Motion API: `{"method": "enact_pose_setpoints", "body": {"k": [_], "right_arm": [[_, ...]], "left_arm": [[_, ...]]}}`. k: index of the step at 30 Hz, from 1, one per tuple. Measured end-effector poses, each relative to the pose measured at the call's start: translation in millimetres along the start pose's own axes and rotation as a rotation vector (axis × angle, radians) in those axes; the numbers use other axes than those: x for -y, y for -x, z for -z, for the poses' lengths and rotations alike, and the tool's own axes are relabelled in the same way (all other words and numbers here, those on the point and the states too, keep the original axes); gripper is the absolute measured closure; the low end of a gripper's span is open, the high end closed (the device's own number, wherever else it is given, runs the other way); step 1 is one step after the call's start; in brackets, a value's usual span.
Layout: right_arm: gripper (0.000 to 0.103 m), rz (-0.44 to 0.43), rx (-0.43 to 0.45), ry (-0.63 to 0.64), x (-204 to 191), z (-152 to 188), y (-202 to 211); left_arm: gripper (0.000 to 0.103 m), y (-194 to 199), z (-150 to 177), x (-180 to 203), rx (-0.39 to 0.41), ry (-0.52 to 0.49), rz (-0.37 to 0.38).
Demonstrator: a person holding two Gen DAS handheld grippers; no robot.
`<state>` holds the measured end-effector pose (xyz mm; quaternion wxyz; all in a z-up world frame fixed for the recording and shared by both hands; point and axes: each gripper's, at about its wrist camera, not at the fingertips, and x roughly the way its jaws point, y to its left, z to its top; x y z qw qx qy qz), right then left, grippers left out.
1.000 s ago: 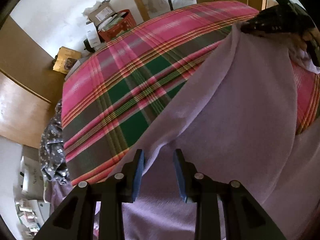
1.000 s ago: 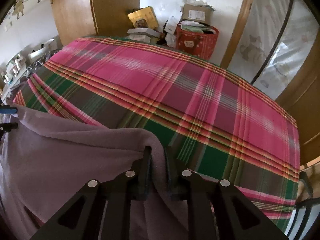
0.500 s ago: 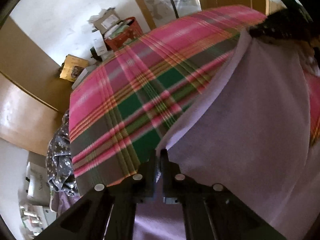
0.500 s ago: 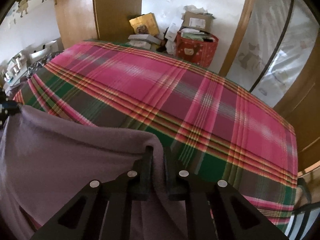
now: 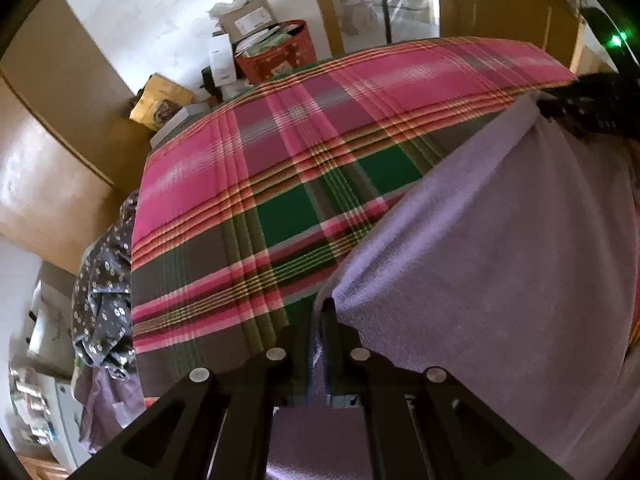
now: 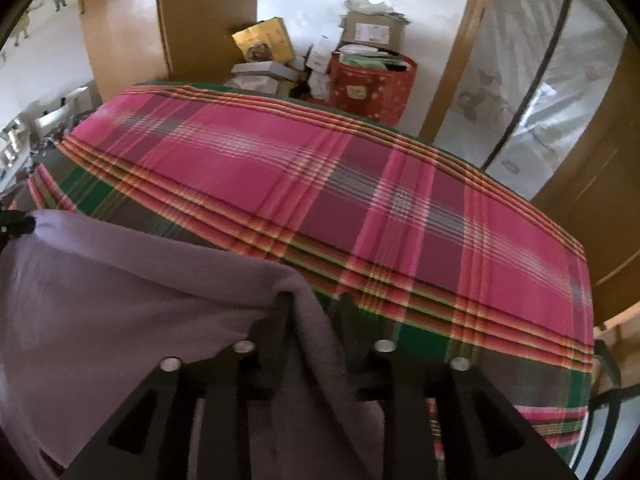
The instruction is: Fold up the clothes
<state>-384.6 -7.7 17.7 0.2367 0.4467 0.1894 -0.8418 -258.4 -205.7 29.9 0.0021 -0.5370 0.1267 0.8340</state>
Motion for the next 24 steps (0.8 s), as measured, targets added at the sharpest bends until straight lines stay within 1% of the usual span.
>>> {"method": "enact_pose_setpoints", "body": {"k": [3,6,8,12,16,18,20,22,23,24], "right_arm": [[0.071,-0.016,-0.009,-0.021,3.3,0.3,2.6],[0.070,-0.080,0.001,-0.094,18.6,0.6,13.3],[0.070,-0.098,0.010,-0.122,29.0,3.0,23.8],[0.070,-0.062,0.062,-0.124,49.8,21.2,57.6],[0.067,-0.017,0.055,-0.135,77.0,58.7,83.4],[0.064,0.034,0.051,-0.144,93.3,83.0,95.7],[0.063,0.063,0.047,-0.170,110.5,106.8,107.1],[0.059,0.064,0.039,-0.211,127.9,131.3,117.1],[0.055,0.050,0.037,-0.228,134.6,141.7,121.3],[0.053,0.035,0.038,-0.238,138.5,149.8,125.1]], "left_arm": [[0.097,-0.4,-4.6,-12.0,-0.026,0.079,0.055],[0.097,8.5,-2.8,-21.3,-0.021,0.135,0.092],[0.096,17.5,-2.8,-17.8,-0.011,0.134,0.098],[0.096,36.6,-3.5,-6.7,0.012,0.117,0.102],[0.096,54.0,-4.8,5.3,0.036,0.101,0.110],[0.095,58.8,-7.2,14.1,0.046,0.086,0.132],[0.095,62.9,-10.3,23.5,0.054,0.072,0.158],[0.094,67.2,-14.2,36.8,0.061,0.044,0.196],[0.093,69.4,-16.4,45.2,0.065,0.026,0.214],[0.093,71.1,-18.7,54.8,0.067,0.000,0.229]]}}
